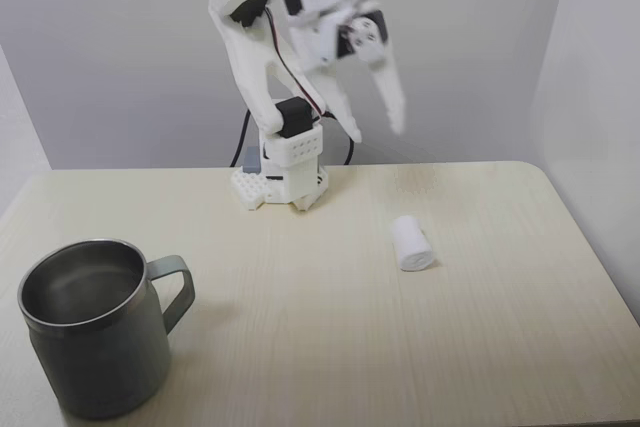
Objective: Grasp a dressing and put it in the cup.
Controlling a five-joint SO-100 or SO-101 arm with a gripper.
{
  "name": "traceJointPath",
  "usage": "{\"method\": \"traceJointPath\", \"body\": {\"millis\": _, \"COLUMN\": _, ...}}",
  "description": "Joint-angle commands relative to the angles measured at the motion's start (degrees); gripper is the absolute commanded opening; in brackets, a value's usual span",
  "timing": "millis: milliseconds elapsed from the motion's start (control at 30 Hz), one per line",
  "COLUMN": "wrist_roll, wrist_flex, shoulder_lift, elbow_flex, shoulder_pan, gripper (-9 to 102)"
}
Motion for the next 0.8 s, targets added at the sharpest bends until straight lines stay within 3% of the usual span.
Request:
{"method": "traceJointPath", "body": {"millis": 0, "wrist_roll": -2.02, "wrist_flex": 0.53, "shoulder_lift": 5.54, "elbow_flex": 1.85, "shoulder_pan": -3.60, "gripper": 22}}
{"method": "traceJointPath", "body": {"millis": 767, "wrist_roll": -4.39, "wrist_flex": -20.13, "shoulder_lift": 41.57, "elbow_flex": -5.80, "shoulder_pan": -9.58, "gripper": 26}}
